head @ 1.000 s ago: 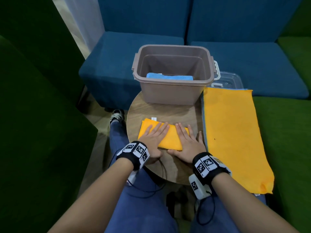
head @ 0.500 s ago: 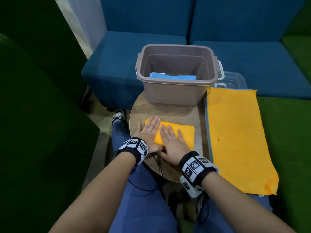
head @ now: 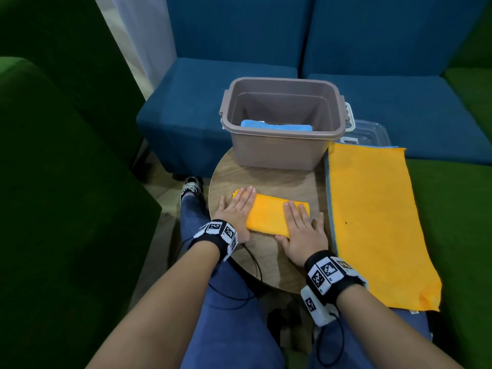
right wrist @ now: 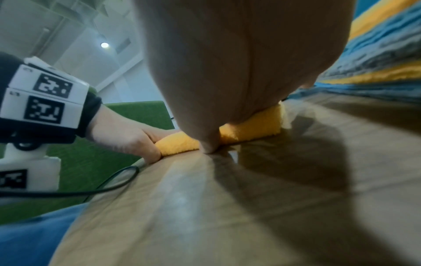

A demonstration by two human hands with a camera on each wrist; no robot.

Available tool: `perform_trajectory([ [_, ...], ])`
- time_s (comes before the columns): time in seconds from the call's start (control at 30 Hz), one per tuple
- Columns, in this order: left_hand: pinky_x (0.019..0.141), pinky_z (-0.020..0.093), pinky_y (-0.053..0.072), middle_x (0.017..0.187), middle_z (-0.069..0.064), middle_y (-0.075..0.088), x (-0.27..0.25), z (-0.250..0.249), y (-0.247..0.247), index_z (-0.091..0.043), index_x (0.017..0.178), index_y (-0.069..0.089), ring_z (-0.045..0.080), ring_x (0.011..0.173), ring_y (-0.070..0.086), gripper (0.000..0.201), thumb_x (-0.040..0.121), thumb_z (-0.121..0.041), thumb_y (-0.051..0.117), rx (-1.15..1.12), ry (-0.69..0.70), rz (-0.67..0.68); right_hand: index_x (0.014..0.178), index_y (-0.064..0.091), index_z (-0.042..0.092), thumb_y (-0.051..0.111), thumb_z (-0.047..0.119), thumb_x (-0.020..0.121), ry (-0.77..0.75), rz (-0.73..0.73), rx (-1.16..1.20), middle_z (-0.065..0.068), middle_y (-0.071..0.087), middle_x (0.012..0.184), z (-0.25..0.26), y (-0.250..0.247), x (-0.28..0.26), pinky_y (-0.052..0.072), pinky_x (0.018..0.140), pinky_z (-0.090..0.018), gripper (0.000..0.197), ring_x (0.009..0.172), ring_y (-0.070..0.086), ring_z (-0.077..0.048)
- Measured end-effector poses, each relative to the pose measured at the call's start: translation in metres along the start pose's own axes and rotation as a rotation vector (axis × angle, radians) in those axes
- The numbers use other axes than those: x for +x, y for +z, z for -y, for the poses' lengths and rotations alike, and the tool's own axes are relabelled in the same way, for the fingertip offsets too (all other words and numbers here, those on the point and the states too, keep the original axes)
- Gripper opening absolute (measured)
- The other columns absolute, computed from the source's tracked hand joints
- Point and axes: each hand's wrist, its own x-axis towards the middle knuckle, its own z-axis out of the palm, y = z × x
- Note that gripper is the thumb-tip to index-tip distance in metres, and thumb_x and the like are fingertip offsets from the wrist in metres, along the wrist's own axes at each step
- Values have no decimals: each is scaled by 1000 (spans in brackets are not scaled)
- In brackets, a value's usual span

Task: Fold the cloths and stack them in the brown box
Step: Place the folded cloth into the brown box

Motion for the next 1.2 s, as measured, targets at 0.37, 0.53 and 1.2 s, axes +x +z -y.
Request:
perform_trajectory([
  [0.37,113,64,-8,160,20,-5,15,-42,-11,4,151,-4,32,148,-8,100,87,-56,44,201,-155,-10,152,-13,3,47,24,100,-20,82,-25,-11,-14,162,42,-23,23,-4,118,-51,82,149,-13,-28],
  [0.53,117,60,-1,159,21,-9,19,-42,-17,5,149,-9,34,148,-9,103,85,-37,60,223,-162,53,154,-16,14,42,17,99,-98,87,97,2,-19,162,31,-19,28,-3,120,-46,79,149,-15,-17],
  [1.2,74,28,52,88,5,70,-16,-3,-97,-12,95,68,13,79,64,15,87,-24,71,-1070,85,-453,102,63,16,68,21,86,-160,116,641,-1,67,90,-20,-109,-3,45,63,-26,18,83,64,-20],
])
